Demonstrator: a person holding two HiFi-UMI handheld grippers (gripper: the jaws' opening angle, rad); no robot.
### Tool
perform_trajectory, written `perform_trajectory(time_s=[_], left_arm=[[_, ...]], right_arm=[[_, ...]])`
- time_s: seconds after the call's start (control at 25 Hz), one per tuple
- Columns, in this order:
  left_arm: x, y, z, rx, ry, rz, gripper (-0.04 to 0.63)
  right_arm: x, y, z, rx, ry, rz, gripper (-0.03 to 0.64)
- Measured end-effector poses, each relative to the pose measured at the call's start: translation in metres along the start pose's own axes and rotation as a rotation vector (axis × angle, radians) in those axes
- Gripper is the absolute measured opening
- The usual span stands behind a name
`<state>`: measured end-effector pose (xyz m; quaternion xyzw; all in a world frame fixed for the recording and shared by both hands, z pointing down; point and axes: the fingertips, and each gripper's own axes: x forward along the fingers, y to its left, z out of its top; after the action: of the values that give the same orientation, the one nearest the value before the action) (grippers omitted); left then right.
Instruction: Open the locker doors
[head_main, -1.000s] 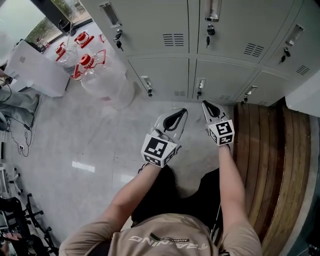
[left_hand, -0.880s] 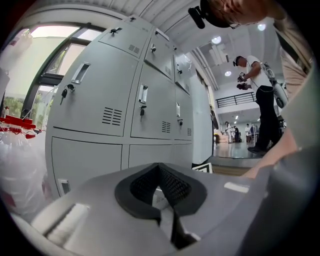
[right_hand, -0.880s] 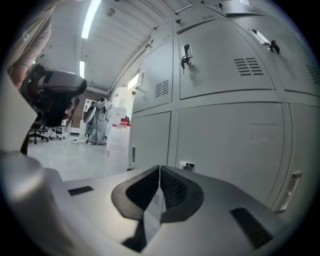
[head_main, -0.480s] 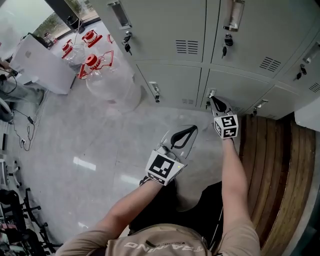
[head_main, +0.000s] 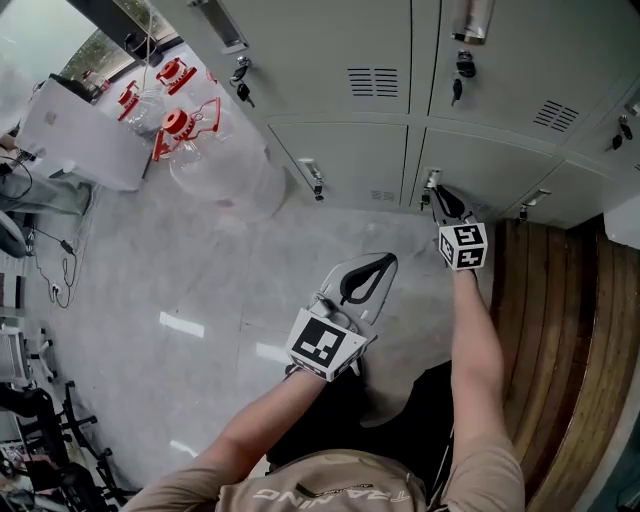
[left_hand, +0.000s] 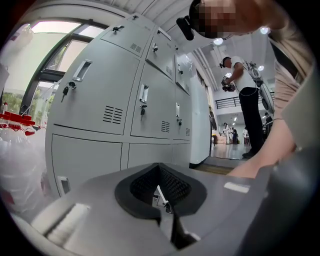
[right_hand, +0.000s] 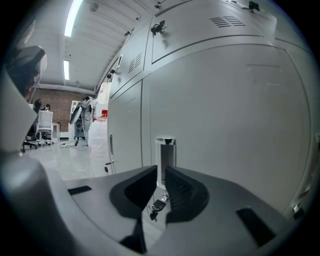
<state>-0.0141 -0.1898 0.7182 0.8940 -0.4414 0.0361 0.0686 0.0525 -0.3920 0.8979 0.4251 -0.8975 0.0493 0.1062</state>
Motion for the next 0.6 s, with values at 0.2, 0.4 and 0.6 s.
perform_trajectory(time_s=[0.2,0.4,0.6], left_arm=[[0.003,0.003,-0.004,0.007,0.006,-0.005,0.006],[0.005,0.006,-0.007,0.036,-0.003,-0.029,0.006],[0.004,0.013,-0.01,0.028,0.001,-0.025,0.006]], right_arm=[[0.01,0.004,-0.001,0.024,-0.014,0.005,0.103],[0.021,0.006,0.002,0.018,-0.013,-0.012,0.103],[0.033,0.009,0.002,-0.004,0.006,-0.026,0.101]])
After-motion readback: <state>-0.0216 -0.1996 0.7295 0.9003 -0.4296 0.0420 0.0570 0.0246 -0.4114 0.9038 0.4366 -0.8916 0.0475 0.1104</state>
